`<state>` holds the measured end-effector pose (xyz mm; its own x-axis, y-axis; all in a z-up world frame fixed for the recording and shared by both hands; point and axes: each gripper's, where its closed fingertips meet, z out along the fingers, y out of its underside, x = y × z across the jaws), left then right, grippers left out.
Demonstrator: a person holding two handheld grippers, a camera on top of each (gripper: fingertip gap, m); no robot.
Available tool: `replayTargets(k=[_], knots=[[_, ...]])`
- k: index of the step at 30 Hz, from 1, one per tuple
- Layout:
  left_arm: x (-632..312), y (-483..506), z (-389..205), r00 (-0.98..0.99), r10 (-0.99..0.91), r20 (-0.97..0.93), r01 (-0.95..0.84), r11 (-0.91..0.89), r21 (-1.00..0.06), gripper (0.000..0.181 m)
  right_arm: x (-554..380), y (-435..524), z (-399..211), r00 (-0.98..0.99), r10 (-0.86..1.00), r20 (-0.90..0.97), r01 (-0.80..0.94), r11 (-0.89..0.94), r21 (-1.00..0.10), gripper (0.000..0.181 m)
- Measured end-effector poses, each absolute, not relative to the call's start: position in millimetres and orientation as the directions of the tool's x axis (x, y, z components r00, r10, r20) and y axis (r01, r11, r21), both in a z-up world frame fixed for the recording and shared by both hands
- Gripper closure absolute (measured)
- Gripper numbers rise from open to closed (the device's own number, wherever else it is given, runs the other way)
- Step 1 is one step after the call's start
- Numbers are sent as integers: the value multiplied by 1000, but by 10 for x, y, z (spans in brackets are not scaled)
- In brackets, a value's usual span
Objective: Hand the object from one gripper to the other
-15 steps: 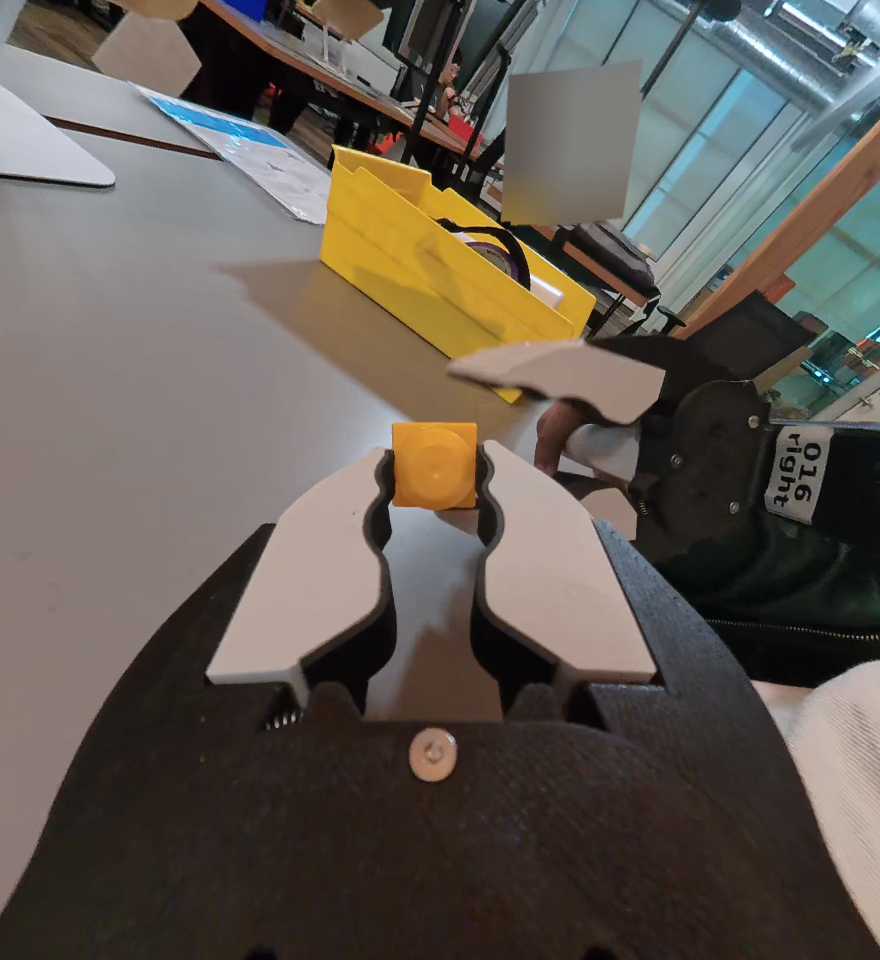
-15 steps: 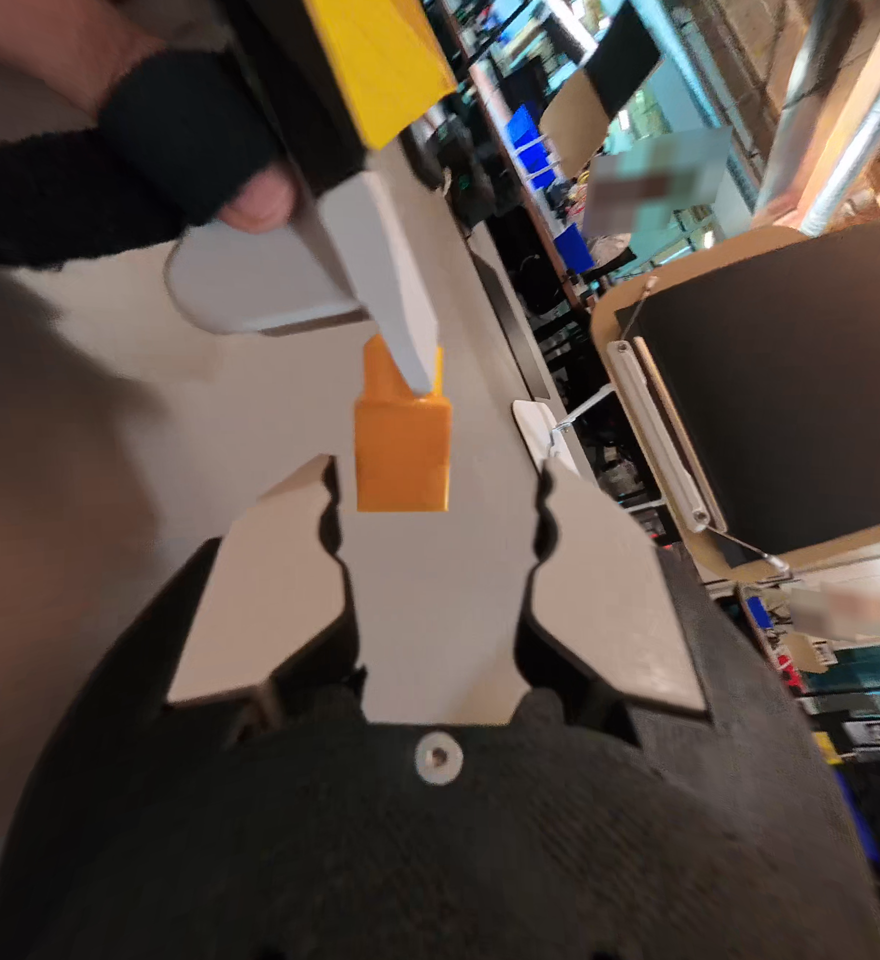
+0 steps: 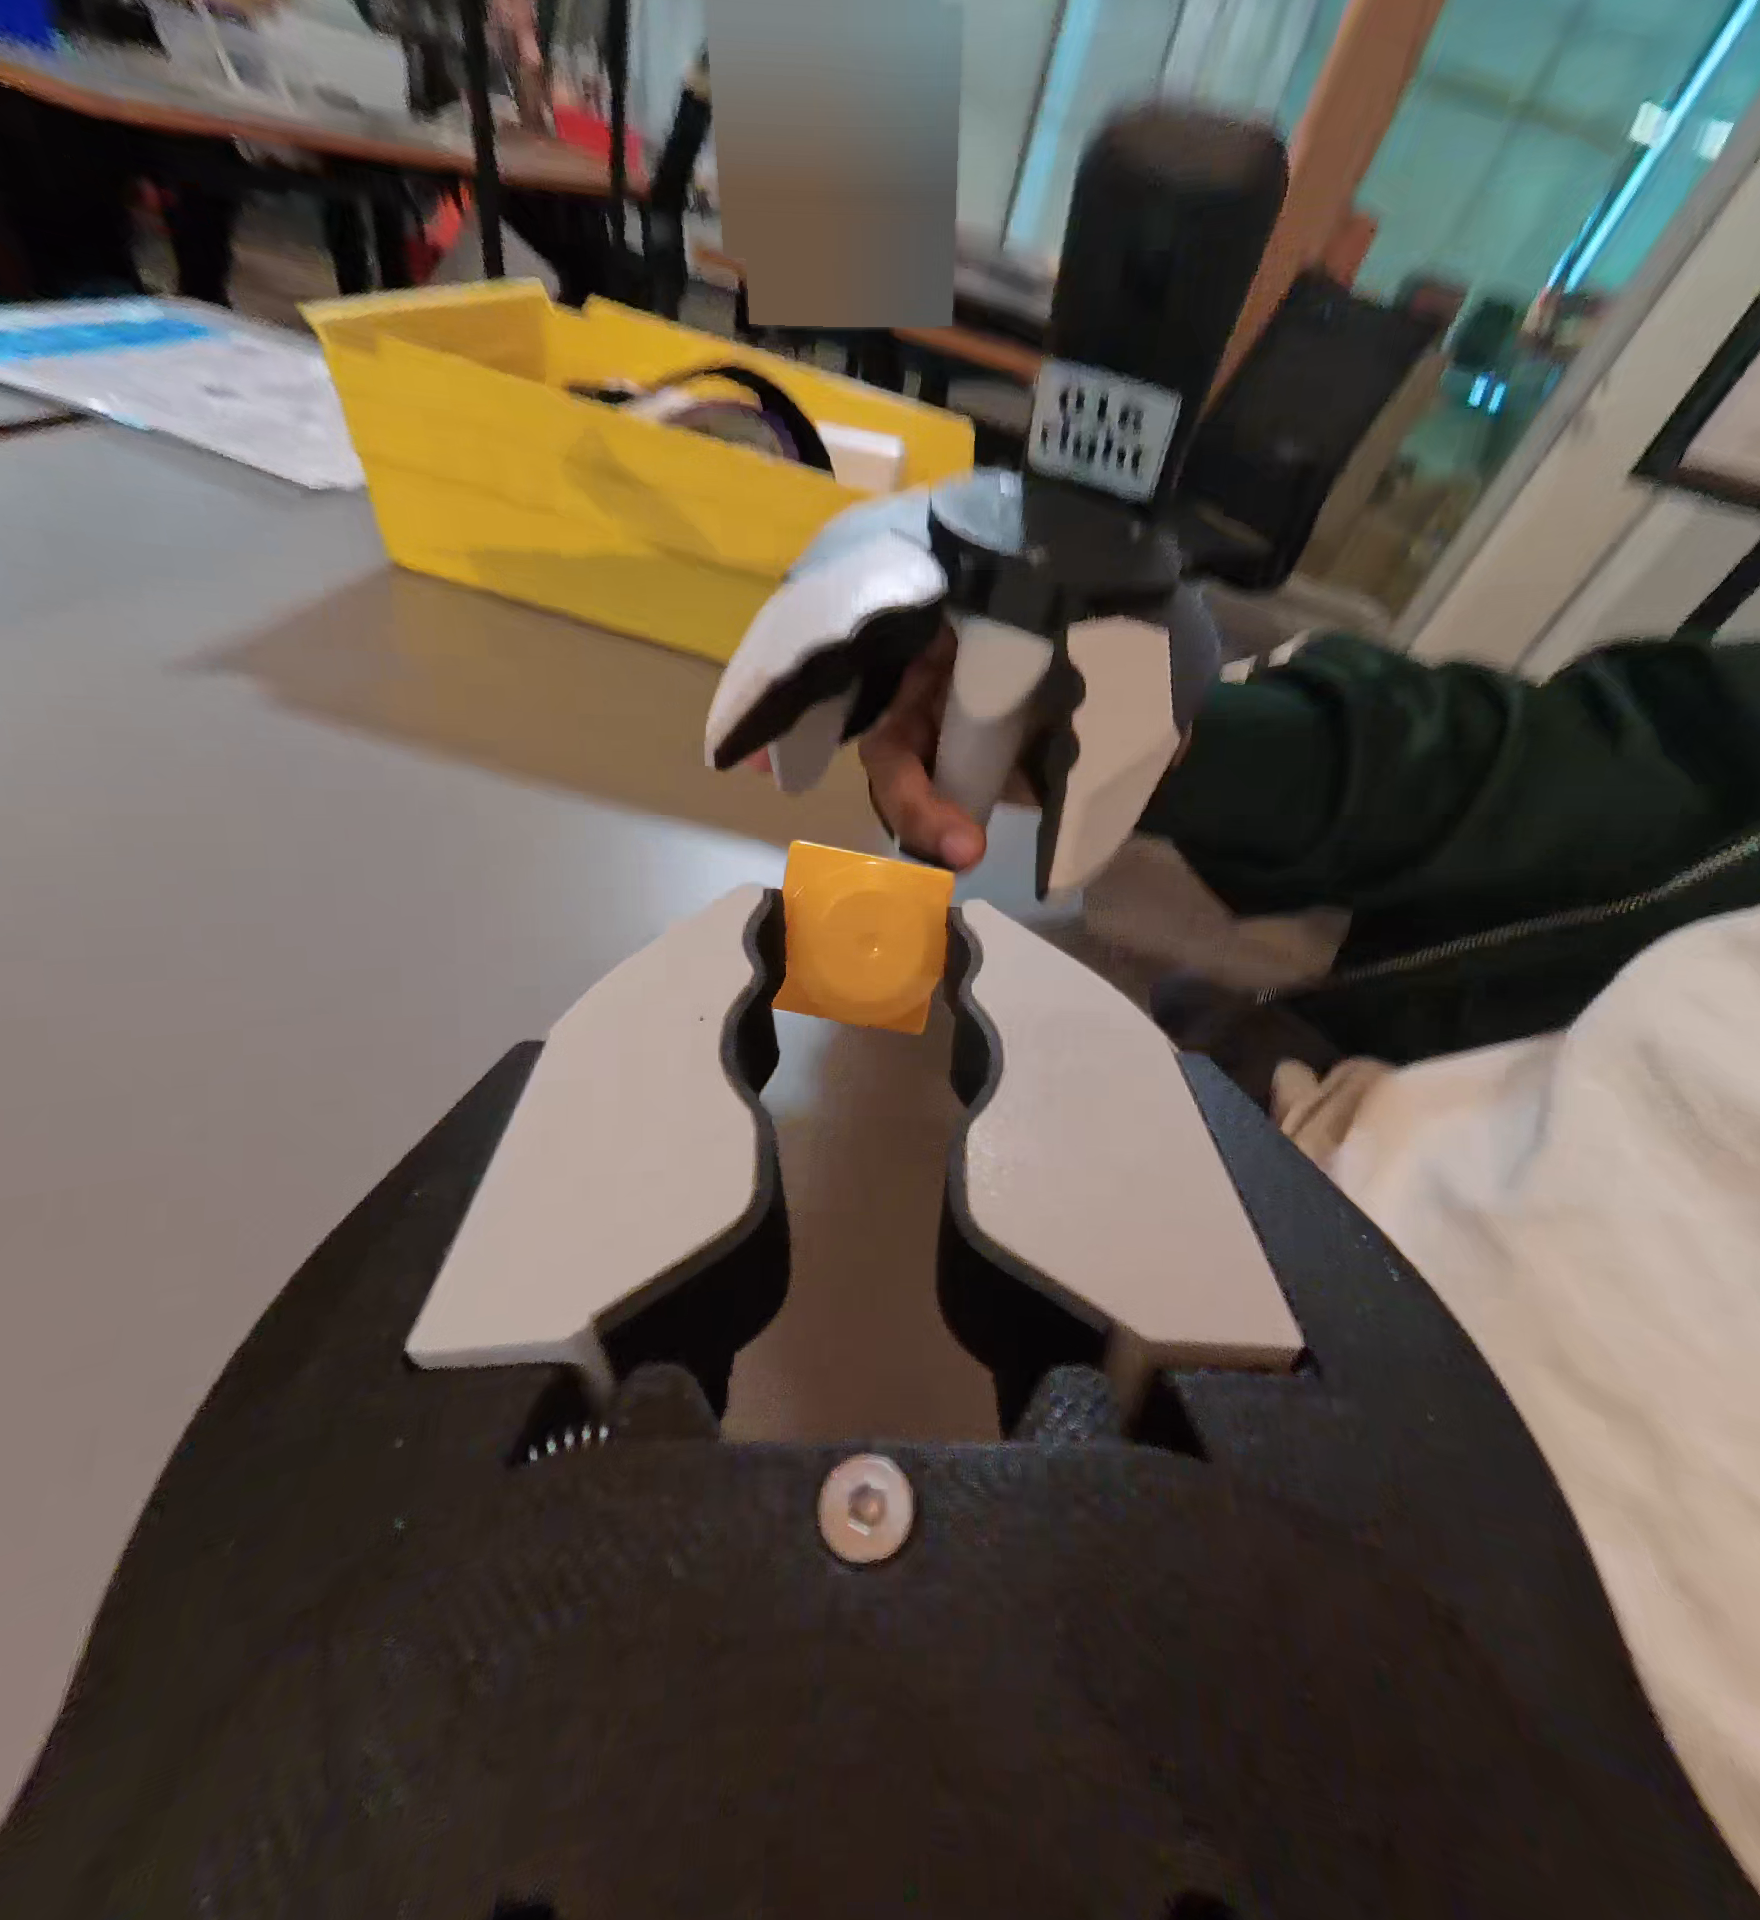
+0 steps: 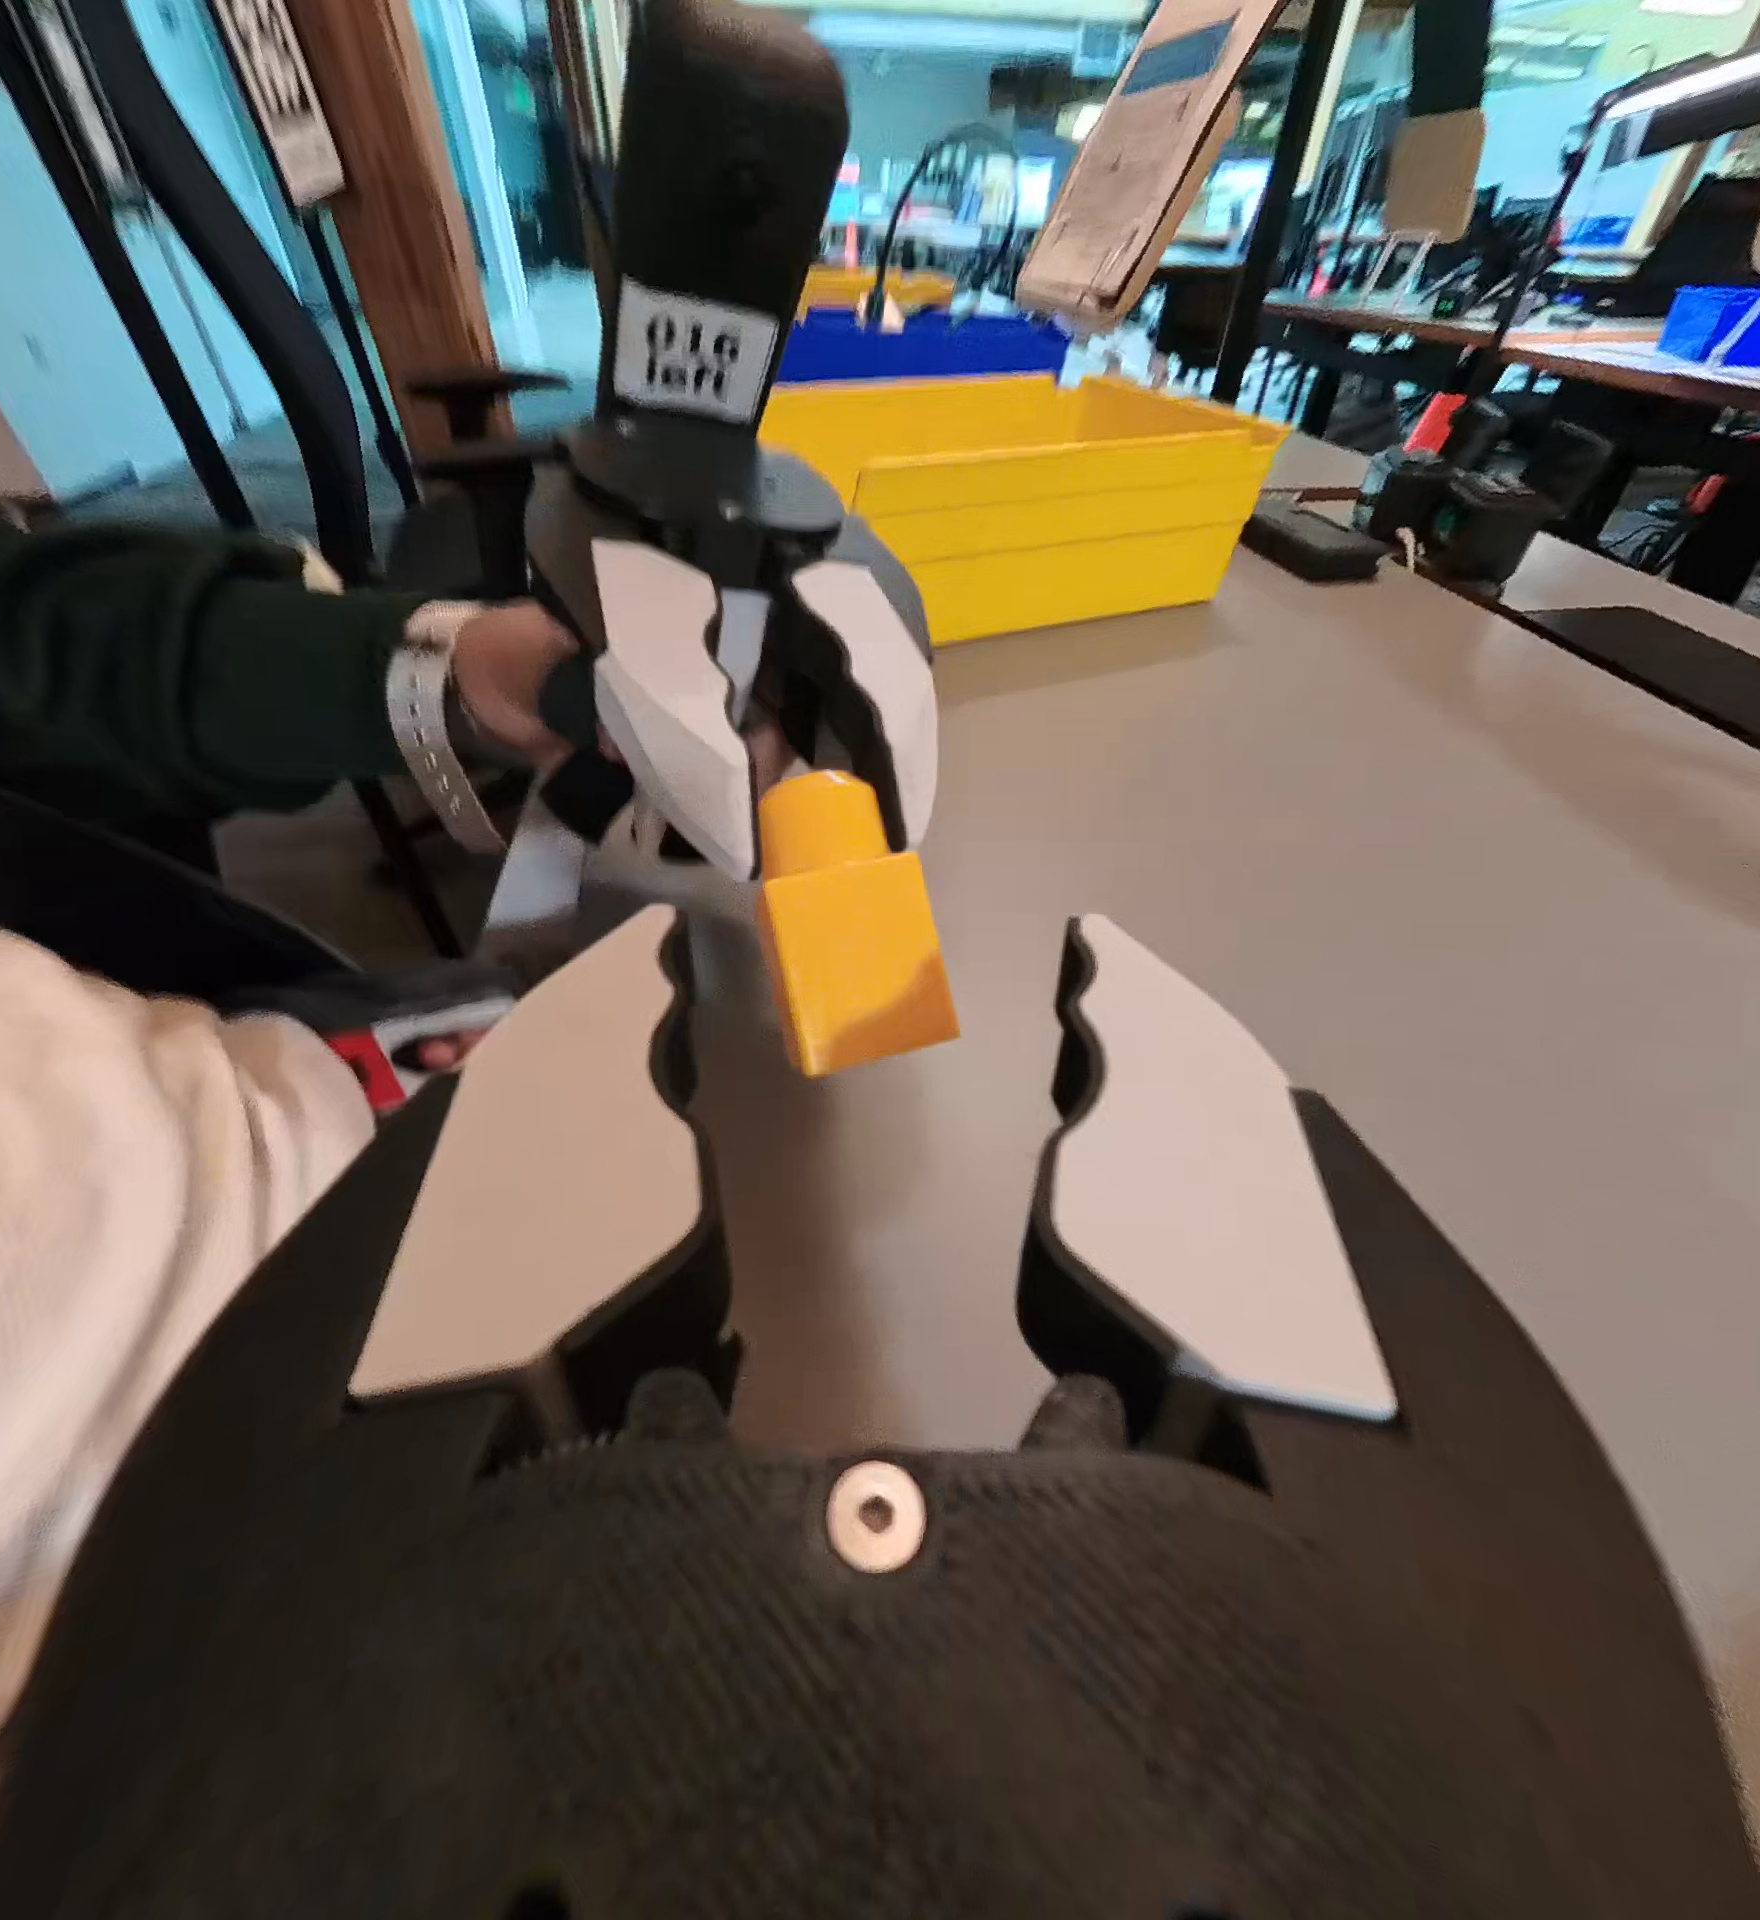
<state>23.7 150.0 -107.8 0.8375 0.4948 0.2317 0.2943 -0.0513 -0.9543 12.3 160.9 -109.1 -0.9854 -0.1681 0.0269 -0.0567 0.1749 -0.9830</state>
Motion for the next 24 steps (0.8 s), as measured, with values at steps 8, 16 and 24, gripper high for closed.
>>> replayTargets(k=[8,16,24], knots=[[351,1735,-1304,865,479,151,300,-252,-920,153,271,1616,-1508,-958,-259,123,-219,386,-896,140],[220,1624,-1126,830,545,117,209,-109,-972,127,142,1609,-1298,-984,-166,67,-116,305,-945,144],[246,1635,-1078,840,479,255,279,21,-960,138,28,1774,-726,-929,-248,-274,289,-24,-957,144]])
